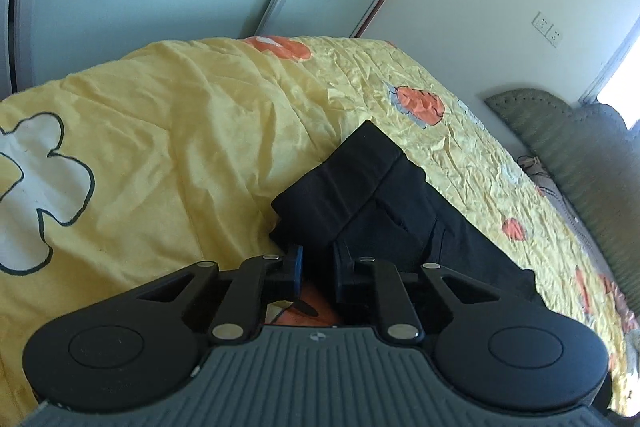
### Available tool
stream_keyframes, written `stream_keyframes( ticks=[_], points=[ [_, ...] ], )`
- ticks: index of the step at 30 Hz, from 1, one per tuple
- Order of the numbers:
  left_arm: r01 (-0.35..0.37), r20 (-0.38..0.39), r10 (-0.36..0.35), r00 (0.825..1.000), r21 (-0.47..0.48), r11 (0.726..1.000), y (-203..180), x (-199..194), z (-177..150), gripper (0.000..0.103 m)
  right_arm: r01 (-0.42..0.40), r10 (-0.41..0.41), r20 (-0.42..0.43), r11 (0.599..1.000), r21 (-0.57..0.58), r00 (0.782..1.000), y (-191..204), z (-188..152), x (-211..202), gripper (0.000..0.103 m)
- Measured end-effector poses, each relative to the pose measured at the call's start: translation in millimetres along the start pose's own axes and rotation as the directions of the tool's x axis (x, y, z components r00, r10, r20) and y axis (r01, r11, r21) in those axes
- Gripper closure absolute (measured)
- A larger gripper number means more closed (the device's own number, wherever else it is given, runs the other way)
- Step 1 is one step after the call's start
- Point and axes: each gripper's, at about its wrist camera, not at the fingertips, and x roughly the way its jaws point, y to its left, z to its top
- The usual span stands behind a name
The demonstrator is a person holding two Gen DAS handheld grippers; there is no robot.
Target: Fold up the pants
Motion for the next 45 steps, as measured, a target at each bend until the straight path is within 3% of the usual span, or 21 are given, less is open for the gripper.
stream_keyframes(
  ticks=[2, 4, 7, 9, 12, 15, 18, 19, 20, 26, 29, 30, 31, 33, 34, 35, 37, 38, 40, 43, 45],
  points=[
    [-0.006, 0.0, 0.006, 1.0, 0.04, 0.999, -4.0, -3.5, 0.8, 0.084, -0.029, 0.029, 0.011, 0.998, 0.06, 1.0, -12.8, -3.8, -22.8, 0.092],
    [-0.052, 0.014, 0.051, 0.999, 0.068, 0.996, -7.0, -9.6, 4.7, 0.062, -0.021, 0.015, 0.042, 0.986, 0.165, 0.999, -35.0, -16.0, -55.7, 0.092],
    [-0.167, 0.098, 0.155, 0.983, 0.122, 0.978, -18.0, -27.9, 7.9, 0.064, 0.113, -0.116, -0.007, 0.948, 0.298, 0.993, -78.0, -50.0, -97.9, 0.091],
    [-0.166, 0.129, 0.145, 0.981, 0.172, 0.971, -32.5, -36.5, 9.6, 0.064, 0.221, -0.195, -0.107, 0.895, 0.388, 0.975, -112.8, -83.3, -118.9, 0.091],
    [-0.062, 0.075, 0.042, 0.996, 0.288, 0.956, -74.2, -32.3, 4.0, 0.063, 0.287, -0.169, -0.255, 0.782, 0.553, 0.952, -169.3, -142.8, -138.7, 0.091],
    [0.053, -0.022, -0.048, 0.999, 0.41, 0.91, -126.8, -14.1, -18.6, 0.061, 0.362, -0.163, -0.352, 0.689, 0.628, 0.922, -207.9, -191.6, -140.5, 0.092],
    [0.165, -0.122, -0.12, 0.985, 0.504, 0.848, -179.7, 3.5, -52.1, 0.06, 0.335, -0.183, -0.282, 0.558, 0.759, 0.942, -243.9, -225.2, -147.1, 0.092],
    [0.191, -0.147, -0.132, 0.98, 0.534, 0.824, -194.3, 7.1, -63.7, 0.059, 0.352, -0.206, -0.286, 0.501, 0.79, 0.936, -249.0, -229.1, -152.2, 0.091],
    [0.215, -0.171, -0.142, 0.975, 0.561, 0.8, -206.6, 9.5, -74.0, 0.058, 0.381, -0.235, -0.302, 0.484, 0.788, 0.924, -251.0, -228.3, -158.9, 0.091],
    [0.324, -0.287, -0.173, 0.942, 0.652, 0.686, -244.5, 18.1, -130.1, 0.046, 0.413, -0.246, -0.332, 0.552, 0.724, 0.911, -235.7, -242.1, -219.8, 0.081],
    [0.329, -0.314, -0.142, 0.939, 0.695, 0.639, -259.2, 31.4, -152.2, 0.045, 0.537, -0.288, -0.456, 0.536, 0.652, 0.842, -230.0, -269.8, -233.0, 0.074],
    [0.295, -0.284, -0.121, 0.951, 0.716, 0.633, -262.9, 34.4, -158.1, 0.045, 0.57, -0.31, -0.482, 0.524, 0.633, 0.819, -231.5, -279.4, -235.6, 0.07],
    [0.251, -0.232, -0.114, 0.966, 0.744, 0.62, -266.0, 33.4, -163.6, 0.045, 0.597, -0.359, -0.478, 0.496, 0.63, 0.802, -234.7, -291.6, -240.9, 0.061],
    [0.184, -0.153, -0.102, 0.983, 0.791, 0.584, -272.1, 27.6, -171.3, 0.045, 0.7, -0.437, -0.549, 0.388, 0.599, 0.712, -240.0, -301.3, -252.6, 0.058],
    [0.187, -0.151, -0.11, 0.982, 0.791, 0.583, -274.4, 25.5, -171.7, 0.045, 0.724, -0.466, -0.558, 0.366, 0.585, 0.687, -238.4, -300.2, -259.1, 0.057],
    [0.211, -0.17, -0.125, 0.978, 0.779, 0.591, -275.9, 23.6, -172.5, 0.044, 0.714, -0.478, -0.537, 0.37, 0.595, 0.695, -233.9, -297.9, -265.7, 0.057],
    [0.279, -0.235, -0.153, 0.96, 0.757, 0.591, -283.1, 23.4, -176.7, 0.041, 0.63, -0.419, -0.477, 0.419, 0.654, 0.773, -227.6, -300.2, -269.6, 0.054],
    [0.295, -0.253, -0.155, 0.955, 0.757, 0.584, -286.6, 24.3, -180.7, 0.041, 0.605, -0.386, -0.469, 0.433, 0.668, 0.795, -226.3, -304.1, -267.0, 0.054],
    [0.285, -0.242, -0.151, 0.958, 0.776, 0.563, -294.9, 21.5, -192.1, 0.041, 0.628, -0.417, -0.475, 0.422, 0.654, 0.774, -225.4, -314.8, -266.6, 0.046],
    [0.321, -0.25, -0.205, 0.946, 0.793, 0.518, -302.2, 10.6, -202.3, 0.039, 0.694, -0.48, -0.529, 0.284, 0.662, 0.7, -229.9, -319.3, -289.1, 0.045],
    [0.321, -0.244, -0.215, 0.946, 0.81, 0.491, -307.3, 10.1, -211.0, 0.033, 0.656, -0.468, -0.495, 0.293, 0.695, 0.732, -227.5, -320.7, -304.5, 0.042]
  ],
)
